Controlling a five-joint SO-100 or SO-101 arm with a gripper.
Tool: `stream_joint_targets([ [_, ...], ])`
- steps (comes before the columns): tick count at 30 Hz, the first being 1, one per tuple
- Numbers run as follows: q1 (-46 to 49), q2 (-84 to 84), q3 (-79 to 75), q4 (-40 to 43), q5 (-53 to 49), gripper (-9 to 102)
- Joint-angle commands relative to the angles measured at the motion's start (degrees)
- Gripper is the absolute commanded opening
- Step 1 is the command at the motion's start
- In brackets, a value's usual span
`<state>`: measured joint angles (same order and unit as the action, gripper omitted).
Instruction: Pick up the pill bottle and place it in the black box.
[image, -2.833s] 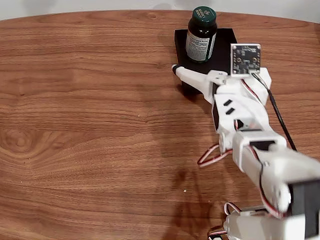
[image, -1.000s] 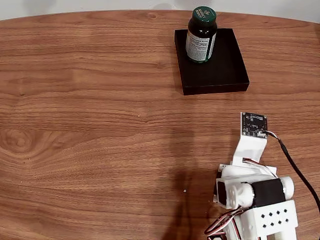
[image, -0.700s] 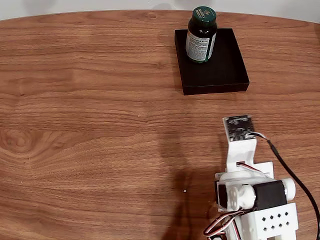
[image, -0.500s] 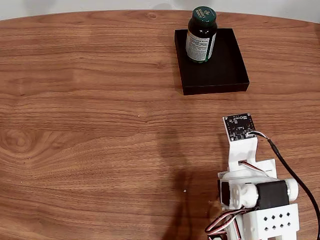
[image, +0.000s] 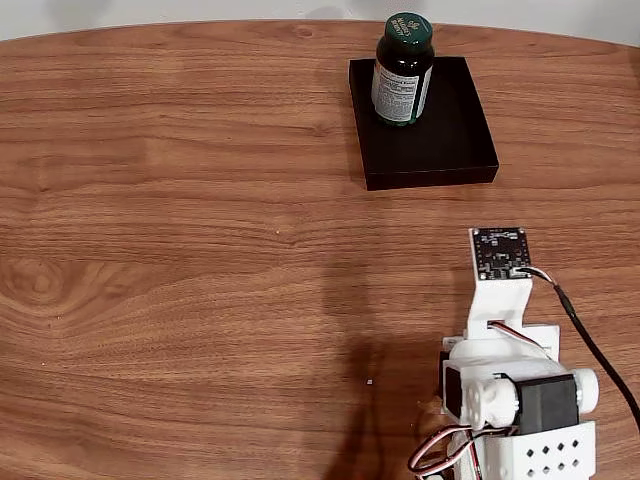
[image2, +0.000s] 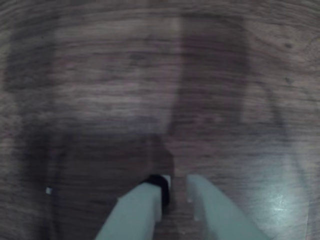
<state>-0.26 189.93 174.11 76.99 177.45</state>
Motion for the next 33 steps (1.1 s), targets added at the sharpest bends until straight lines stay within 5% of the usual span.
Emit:
stream_joint_targets([
  [1, -0.88, 0.7, -0.53, 9.14, -4.83, 1],
  [33, 0.09, 1.41, -0.53, 9.32, -6.15, 1],
])
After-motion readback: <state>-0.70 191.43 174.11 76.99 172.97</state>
